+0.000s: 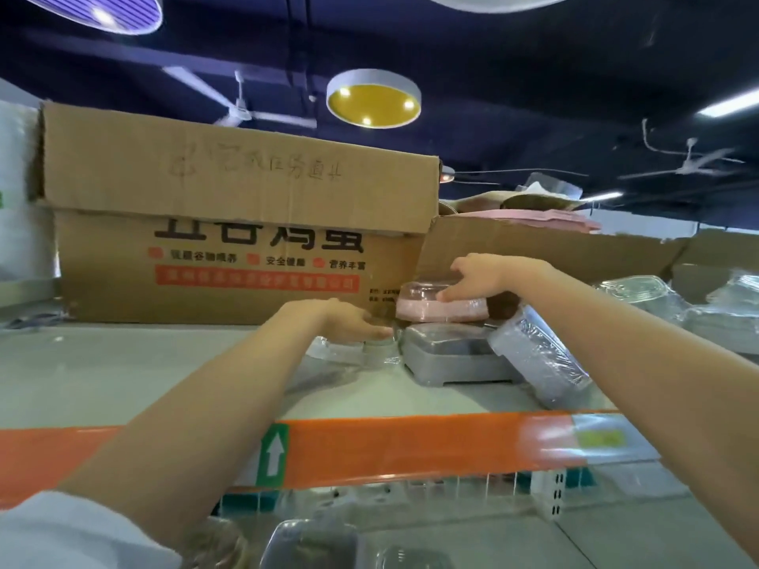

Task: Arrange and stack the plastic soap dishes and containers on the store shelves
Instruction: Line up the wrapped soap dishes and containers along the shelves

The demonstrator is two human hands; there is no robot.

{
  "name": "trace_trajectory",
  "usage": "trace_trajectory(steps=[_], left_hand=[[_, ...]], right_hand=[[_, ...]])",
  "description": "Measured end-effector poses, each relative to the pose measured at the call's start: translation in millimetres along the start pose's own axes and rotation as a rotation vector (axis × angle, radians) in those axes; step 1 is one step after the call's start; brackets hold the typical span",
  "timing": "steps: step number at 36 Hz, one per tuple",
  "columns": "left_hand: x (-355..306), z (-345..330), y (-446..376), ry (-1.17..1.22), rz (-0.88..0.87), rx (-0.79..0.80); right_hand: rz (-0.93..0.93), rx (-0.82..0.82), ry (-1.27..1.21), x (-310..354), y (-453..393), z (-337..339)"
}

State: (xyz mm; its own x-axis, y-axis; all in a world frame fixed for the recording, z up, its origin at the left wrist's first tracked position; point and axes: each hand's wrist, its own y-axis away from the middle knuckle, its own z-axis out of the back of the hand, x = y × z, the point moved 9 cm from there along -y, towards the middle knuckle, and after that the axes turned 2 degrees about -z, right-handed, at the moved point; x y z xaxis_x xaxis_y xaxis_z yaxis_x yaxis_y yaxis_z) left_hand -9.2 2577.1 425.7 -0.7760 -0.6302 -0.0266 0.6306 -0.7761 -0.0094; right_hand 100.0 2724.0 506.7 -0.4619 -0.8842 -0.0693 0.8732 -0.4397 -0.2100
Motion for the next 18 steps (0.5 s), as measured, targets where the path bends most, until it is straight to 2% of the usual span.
trace_trajectory(steps=[4,9,14,18], left_hand=[[15,-2,-3,-0.056,0.065,-0.001],[8,0,-1,-0.081,0.07,-0.002],[-1,6,16,-0.107,0.072,-0.04],[1,2,23,-0.014,0.074,-0.003]], right_hand=[[-0.045,0.101,0.048,-6,-5,-16],[-0.05,0.032,0.164,-4,-11,-14],[-0.028,0.098,-0.075,-1,-10,-17],[-0.039,0.142,-0.191,-4,-15,-24]])
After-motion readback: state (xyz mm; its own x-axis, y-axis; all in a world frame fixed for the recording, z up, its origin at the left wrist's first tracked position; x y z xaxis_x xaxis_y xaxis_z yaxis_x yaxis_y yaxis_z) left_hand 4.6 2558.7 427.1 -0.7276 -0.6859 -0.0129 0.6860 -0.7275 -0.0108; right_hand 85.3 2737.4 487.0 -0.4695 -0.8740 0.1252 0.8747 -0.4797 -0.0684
